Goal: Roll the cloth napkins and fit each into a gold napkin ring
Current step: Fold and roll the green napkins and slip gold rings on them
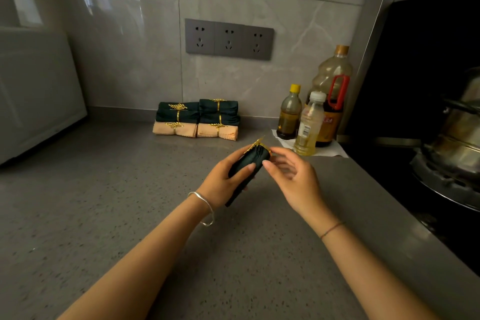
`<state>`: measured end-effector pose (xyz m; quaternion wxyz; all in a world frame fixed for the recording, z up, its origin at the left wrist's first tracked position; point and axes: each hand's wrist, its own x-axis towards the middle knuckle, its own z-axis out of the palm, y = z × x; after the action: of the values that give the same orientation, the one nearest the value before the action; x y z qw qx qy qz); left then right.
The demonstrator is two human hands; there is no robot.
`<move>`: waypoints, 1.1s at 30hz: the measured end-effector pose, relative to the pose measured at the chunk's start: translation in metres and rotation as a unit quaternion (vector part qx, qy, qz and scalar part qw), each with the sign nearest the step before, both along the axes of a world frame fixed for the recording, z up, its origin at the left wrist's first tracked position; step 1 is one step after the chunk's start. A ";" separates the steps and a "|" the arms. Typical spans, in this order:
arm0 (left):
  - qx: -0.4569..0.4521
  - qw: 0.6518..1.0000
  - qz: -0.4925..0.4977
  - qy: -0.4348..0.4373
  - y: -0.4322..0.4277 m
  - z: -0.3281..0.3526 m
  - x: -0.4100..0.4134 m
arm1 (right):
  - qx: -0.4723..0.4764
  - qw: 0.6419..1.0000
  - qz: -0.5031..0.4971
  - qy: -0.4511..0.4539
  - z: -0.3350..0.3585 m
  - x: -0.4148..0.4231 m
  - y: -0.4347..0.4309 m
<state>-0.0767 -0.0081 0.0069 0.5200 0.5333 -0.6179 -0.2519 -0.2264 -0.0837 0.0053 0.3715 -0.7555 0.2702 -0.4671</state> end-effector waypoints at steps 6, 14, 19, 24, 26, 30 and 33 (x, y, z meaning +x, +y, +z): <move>0.025 0.996 -0.019 0.082 0.000 -0.003 -0.008 | -0.051 0.995 -0.022 -0.083 -0.003 0.001 -0.005; 0.052 0.984 -0.032 0.167 -0.003 -0.005 -0.015 | -0.140 0.984 -0.063 -0.090 -0.005 0.002 -0.001; 0.052 0.983 -0.025 0.177 -0.003 -0.007 -0.016 | -0.120 0.988 -0.038 -0.089 -0.001 0.000 0.000; 0.033 0.988 -0.018 0.149 -0.005 -0.009 -0.022 | -0.073 0.992 -0.031 -0.094 0.000 0.004 0.003; 0.025 0.989 -0.012 0.144 -0.004 -0.009 -0.024 | -0.077 0.992 -0.038 -0.095 0.000 0.004 0.002; 0.006 0.993 0.010 0.121 -0.003 -0.007 -0.026 | -0.135 0.985 -0.074 -0.074 -0.001 0.005 0.001; -0.001 0.994 0.016 0.106 -0.001 -0.004 -0.023 | -0.125 0.989 -0.034 -0.069 0.001 0.003 -0.001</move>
<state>-0.0998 -0.0093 0.0028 0.5869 0.5126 -0.5513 -0.2980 -0.2236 -0.0848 0.0065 0.2755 -0.7525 0.2089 -0.5606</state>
